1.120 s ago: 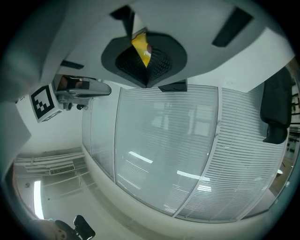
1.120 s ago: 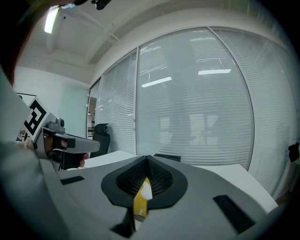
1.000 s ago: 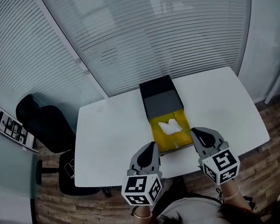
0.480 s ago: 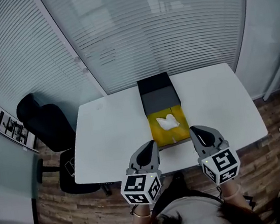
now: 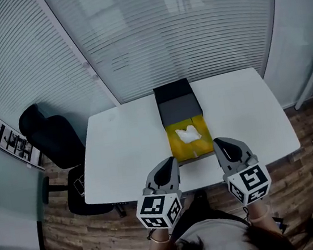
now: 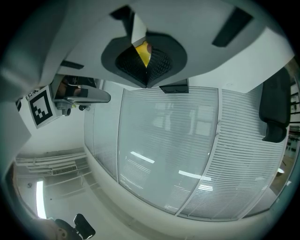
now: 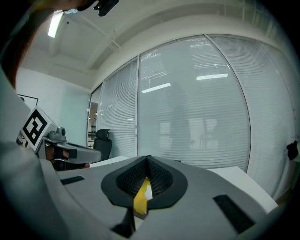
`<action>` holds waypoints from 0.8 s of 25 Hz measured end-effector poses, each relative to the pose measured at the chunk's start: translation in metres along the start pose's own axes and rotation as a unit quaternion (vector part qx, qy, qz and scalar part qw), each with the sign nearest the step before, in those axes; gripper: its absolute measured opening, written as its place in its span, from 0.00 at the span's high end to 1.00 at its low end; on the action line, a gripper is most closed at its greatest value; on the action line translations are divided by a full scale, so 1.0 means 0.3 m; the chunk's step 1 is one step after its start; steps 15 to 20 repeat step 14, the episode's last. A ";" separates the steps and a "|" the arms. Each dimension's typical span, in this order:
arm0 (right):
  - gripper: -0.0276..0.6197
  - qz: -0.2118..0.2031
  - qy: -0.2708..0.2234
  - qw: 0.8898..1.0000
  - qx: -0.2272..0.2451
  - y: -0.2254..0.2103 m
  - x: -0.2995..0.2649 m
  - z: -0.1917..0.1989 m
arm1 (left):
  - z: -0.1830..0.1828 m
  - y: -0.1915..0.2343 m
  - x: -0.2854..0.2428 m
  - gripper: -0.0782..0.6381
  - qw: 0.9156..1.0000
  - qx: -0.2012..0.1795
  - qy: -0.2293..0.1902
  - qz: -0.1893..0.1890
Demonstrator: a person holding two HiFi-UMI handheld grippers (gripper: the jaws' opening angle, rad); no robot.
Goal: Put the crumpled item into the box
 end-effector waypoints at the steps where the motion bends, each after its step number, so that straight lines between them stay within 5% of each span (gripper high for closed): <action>1: 0.92 0.000 -0.003 1.000 0.000 -0.001 -0.001 -0.004 | 0.000 0.002 0.001 0.87 1.000 0.000 0.000 0.000; 20: 0.92 0.007 -0.026 0.999 0.021 -0.032 -0.054 -0.008 | -0.005 0.037 -0.046 0.87 1.000 0.003 -0.005 0.003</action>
Point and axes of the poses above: the fingertips, and each gripper's own axes: x backward along the fingers, y to its left, z out of its underside, the point moved 2 cm from there along x, backward along the fingers, and after that the axes turned 12 degrees about x, right-handed, at the moved point
